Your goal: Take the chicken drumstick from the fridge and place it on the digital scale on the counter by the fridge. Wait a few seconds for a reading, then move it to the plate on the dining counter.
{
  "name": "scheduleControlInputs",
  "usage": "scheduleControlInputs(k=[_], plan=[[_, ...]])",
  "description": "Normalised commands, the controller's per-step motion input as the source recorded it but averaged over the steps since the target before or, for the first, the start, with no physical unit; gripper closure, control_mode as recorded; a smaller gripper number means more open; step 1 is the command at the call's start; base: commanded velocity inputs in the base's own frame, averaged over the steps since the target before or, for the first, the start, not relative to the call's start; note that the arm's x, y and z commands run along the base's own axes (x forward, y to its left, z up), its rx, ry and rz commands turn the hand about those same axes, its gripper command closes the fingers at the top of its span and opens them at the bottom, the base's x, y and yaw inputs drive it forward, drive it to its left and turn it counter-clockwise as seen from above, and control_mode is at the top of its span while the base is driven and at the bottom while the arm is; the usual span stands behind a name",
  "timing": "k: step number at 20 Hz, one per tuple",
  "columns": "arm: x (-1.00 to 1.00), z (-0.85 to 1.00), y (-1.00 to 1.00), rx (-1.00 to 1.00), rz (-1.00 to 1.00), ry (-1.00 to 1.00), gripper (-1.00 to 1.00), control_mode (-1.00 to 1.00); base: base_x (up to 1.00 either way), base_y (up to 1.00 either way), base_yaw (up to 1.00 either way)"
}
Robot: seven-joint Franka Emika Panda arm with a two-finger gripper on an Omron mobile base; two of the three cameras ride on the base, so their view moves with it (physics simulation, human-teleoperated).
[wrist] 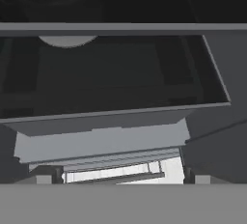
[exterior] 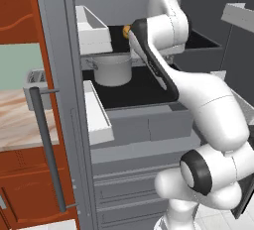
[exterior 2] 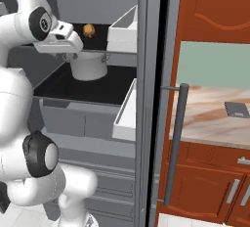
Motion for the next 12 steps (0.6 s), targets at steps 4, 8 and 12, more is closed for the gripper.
scheduleControlInputs(k=[4, 8, 12], plan=[[-0.29, 0.00, -0.30, 0.25, -0.01, -0.20, -1.00, -1.00, 0.00, 0.00, 0.00], [-0.47, 0.01, -0.28, 0.20, 0.03, -0.20, -1.00, -1.00, 0.00, 0.00, 0.00], [-0.08, 0.00, -0.08, 0.09, 0.04, -0.23, -1.00, -1.00, 0.00, 0.00, 0.00]])
